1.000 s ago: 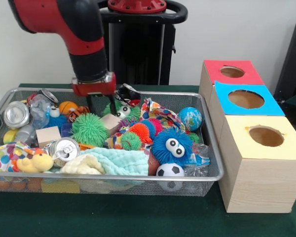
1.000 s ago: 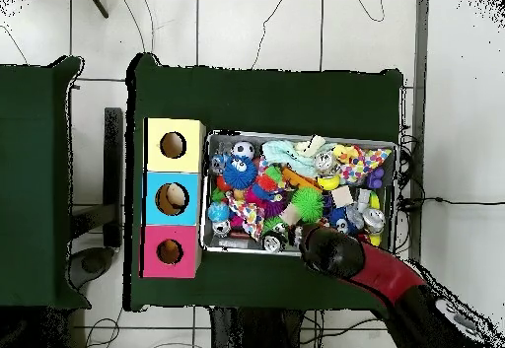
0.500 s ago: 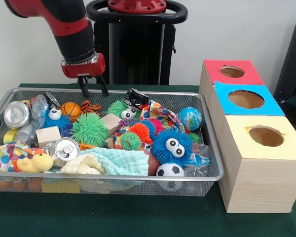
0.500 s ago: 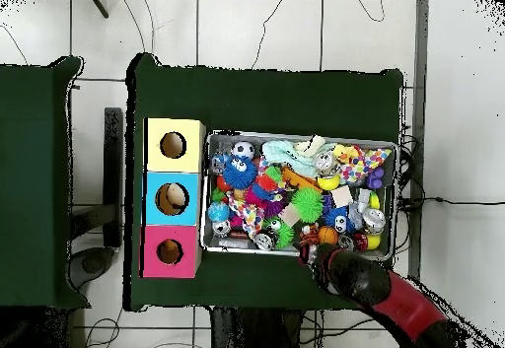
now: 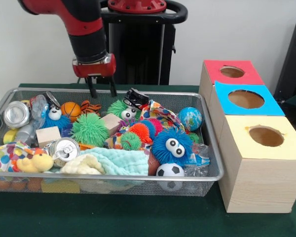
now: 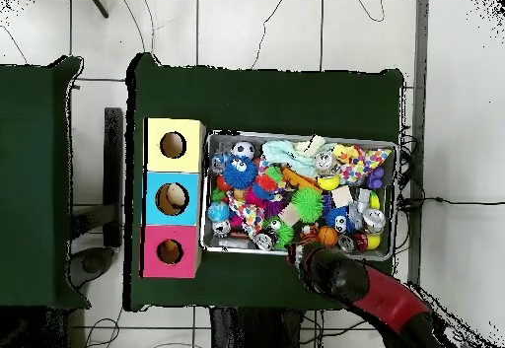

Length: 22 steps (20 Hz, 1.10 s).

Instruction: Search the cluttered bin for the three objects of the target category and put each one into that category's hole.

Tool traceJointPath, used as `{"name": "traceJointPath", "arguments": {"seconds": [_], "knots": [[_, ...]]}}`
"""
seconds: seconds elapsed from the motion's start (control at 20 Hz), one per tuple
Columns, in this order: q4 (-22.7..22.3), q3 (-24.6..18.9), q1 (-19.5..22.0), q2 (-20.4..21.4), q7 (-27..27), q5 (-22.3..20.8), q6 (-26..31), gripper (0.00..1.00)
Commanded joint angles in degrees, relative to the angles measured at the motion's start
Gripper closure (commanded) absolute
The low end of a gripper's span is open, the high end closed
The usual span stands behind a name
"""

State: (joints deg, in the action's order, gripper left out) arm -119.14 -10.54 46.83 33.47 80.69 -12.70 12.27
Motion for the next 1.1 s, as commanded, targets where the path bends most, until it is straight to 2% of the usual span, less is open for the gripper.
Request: {"name": "traceJointPath", "arguments": {"seconds": [0.05,0.25,0.3,0.45,0.7,0.95,1.1], "knots": [[4.6,4.7,-3.6,-2.3,12.8,1.2,-5.6,0.00],[6.9,10.5,-7.9,-2.6,13.5,1.9,-5.8,0.00],[7.9,13.0,-9.8,-3.1,13.4,2.3,-4.5,0.00],[9.5,16.5,-12.1,-3.8,12.9,2.5,-3.7,0.00],[11.0,19.4,-14.8,-5.1,12.9,3.5,-3.4,0.00],[11.4,19.8,-15.0,-5.9,13.6,5.3,-4.4,0.00],[11.9,21.3,-16.7,-7.1,14.6,6.8,-5.4,0.00]]}}
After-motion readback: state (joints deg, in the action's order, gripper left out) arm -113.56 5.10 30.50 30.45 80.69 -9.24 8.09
